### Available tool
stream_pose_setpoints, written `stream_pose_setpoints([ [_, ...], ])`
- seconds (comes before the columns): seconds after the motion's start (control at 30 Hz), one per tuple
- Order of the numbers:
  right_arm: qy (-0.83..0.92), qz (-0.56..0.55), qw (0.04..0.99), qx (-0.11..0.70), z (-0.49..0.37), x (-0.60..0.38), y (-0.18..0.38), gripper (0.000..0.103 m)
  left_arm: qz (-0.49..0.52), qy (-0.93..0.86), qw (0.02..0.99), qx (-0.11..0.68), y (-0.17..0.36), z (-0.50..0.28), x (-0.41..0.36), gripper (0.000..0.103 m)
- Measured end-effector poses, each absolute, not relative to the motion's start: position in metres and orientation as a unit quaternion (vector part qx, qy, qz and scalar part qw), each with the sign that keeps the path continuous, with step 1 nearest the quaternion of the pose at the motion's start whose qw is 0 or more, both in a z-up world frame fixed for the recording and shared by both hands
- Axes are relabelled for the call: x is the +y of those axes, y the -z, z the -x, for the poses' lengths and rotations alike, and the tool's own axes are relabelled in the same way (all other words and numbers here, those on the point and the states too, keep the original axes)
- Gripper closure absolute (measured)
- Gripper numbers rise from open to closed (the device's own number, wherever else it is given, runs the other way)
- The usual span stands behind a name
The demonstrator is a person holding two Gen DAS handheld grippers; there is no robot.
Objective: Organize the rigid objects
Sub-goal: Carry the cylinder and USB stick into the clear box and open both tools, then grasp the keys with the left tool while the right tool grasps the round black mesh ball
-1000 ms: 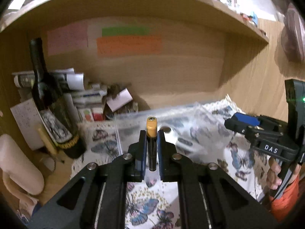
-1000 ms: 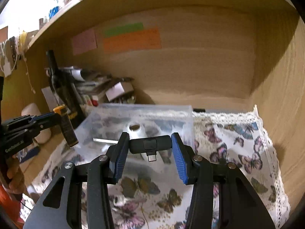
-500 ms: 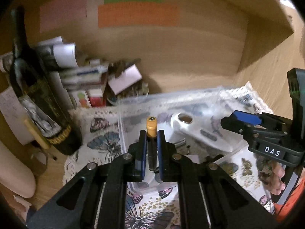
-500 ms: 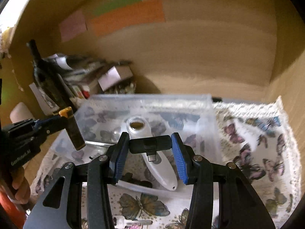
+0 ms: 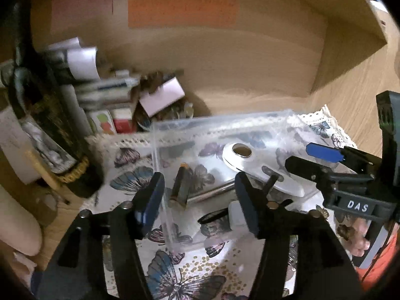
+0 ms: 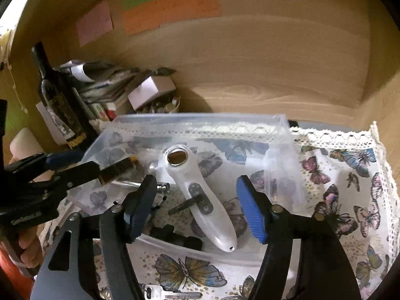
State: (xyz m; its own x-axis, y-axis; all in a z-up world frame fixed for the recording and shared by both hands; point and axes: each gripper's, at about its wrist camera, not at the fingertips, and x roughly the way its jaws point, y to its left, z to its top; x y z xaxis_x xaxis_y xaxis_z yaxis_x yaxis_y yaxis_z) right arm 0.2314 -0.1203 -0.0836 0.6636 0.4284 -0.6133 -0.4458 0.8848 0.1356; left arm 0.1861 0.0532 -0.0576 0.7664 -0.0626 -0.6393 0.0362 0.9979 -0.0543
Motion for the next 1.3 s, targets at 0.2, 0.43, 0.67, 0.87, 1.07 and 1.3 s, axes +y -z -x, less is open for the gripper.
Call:
stream_pose_setpoints([
  [0.2, -0.239, 0.008, 0.921, 0.306, -0.208, -0.136, 0.067, 0.031, 0.004, 0.027, 0.95, 0.311, 0.041, -0.16, 0.043, 0.016],
  [0.43, -0.221, 0.027, 0.927, 0.3, -0.18, -0.152, 0.071, 0.028, -0.004, 0.074, 0.934, 0.351, 0.064, -0.14, 0.022, 0.011],
  [0.67, -0.212, 0.037, 0.918, 0.332, -0.162, -0.167, 0.096, 0.028, -0.028, 0.105, 0.9, 0.422, 0.116, -0.131, -0.003, 0.013],
  [0.87, -0.208, 0.028, 0.913, 0.35, -0.15, -0.181, 0.114, 0.028, -0.042, 0.143, 0.873, 0.464, 0.139, -0.133, -0.024, 0.034],
  [1.07, -0.2, 0.024, 0.91, 0.361, -0.142, -0.189, 0.122, 0.028, -0.058, 0.169, 0.866, 0.468, 0.138, -0.14, -0.042, 0.034],
  [1.3, -0.201, 0.026, 0.914, 0.352, -0.132, -0.193, 0.12, 0.028, -0.089, 0.188, 0.861, 0.464, 0.139, -0.145, -0.059, 0.038],
])
